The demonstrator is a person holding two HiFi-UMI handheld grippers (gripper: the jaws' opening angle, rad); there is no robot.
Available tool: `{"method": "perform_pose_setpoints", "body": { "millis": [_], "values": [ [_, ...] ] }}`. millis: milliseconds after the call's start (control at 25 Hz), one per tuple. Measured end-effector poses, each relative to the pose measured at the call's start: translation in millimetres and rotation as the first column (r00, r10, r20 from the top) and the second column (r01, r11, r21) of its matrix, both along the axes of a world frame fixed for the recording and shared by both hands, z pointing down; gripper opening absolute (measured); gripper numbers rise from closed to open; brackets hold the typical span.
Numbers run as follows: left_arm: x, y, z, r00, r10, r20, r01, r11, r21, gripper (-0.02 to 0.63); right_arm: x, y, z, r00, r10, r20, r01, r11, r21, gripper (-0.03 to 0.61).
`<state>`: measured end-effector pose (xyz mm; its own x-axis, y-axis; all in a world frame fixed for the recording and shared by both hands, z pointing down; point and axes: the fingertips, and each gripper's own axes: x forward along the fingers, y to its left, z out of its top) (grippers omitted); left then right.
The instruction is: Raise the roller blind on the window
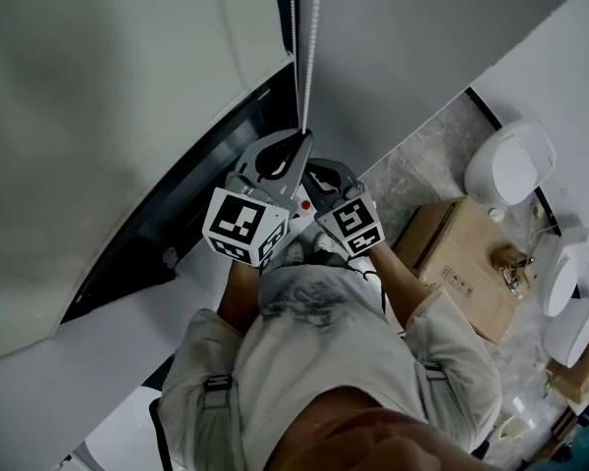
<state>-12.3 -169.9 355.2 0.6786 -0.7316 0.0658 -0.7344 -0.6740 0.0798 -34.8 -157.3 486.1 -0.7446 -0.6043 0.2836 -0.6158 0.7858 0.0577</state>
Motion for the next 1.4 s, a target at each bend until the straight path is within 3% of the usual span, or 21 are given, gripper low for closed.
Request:
{"method": "perform_pose_setpoints", "body": {
  "millis": [1040,1400],
  "values": [
    [-3.8,17.1,64.8,0.999,0.008,0.036,-0.004,0.994,-0.113,0.011,2.0,22.4,62.9,0.997,0.001,-0.083,-0.01,0.995,-0.102,0.014],
    [-8.0,13.5,65.3,0.999,-0.011,0.039,0.015,0.995,-0.103,0.011,9.7,25.9,15.8,0.998,0.007,0.066,-0.005,0.999,-0.036,0.046]
  ]
}}
